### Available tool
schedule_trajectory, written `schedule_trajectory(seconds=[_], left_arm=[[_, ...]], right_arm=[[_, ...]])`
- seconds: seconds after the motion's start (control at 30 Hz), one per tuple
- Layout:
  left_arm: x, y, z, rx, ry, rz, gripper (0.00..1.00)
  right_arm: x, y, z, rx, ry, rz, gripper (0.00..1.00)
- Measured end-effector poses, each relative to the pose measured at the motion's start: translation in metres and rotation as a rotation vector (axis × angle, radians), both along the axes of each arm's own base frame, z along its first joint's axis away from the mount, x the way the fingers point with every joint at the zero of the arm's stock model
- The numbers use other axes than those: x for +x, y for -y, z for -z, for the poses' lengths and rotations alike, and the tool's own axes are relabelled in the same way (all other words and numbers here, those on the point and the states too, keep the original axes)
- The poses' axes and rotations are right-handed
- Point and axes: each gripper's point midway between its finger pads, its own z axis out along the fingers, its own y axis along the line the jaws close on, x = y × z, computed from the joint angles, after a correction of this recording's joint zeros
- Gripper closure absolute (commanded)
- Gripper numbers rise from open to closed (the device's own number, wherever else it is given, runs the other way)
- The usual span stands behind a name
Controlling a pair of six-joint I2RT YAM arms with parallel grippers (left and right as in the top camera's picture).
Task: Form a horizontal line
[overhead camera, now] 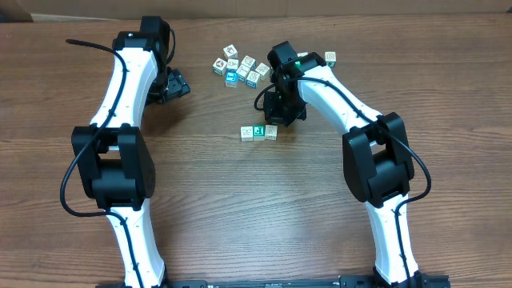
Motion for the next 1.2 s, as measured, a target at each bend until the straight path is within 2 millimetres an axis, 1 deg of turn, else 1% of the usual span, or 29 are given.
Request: schedule_trajectory(seconds=[0.1, 0.3, 0.37, 0.6, 0.7, 0.77, 0.97, 1.1, 1.2], left_arm=[[0.000, 0.000, 0.000, 0.000, 0.000, 0.000, 0.00], [0.000, 0.000, 0.000, 0.000, 0.000, 0.000, 0.00], [0.000, 0.000, 0.000, 0.000, 0.000, 0.000, 0.00], [0.000, 0.000, 0.000, 0.000, 0.000, 0.000, 0.00], [0.000, 0.000, 0.000, 0.000, 0.000, 0.000, 0.00], [0.000, 0.000, 0.000, 0.000, 0.000, 0.000, 0.00], [0.000, 0.000, 0.000, 0.000, 0.000, 0.000, 0.00], [0.000, 0.000, 0.000, 0.000, 0.000, 0.000, 0.00], [0.000, 0.000, 0.000, 0.000, 0.000, 0.000, 0.00]], right_arm=[[0.002, -0.001, 0.000, 0.004, 0.008, 0.000, 0.96], [0.016, -0.007, -0.003, 0.027, 0.067, 0.002, 0.96], [0.020, -0.006, -0.003, 0.021, 0.082, 0.023, 0.96], [0.026, 0.015, 0.001, -0.091, 0.098, 0.144, 0.96], [0.023, 0.027, 0.003, -0.154, 0.089, 0.188, 0.96], [0.021, 0.031, 0.004, -0.173, 0.083, 0.200, 0.96], [0.005, 0.045, 0.006, -0.242, 0.023, 0.214, 0.96], [-0.004, 0.047, 0.006, -0.255, -0.012, 0.212, 0.96], [-0.009, 0.044, 0.006, -0.236, -0.037, 0.209, 0.96]])
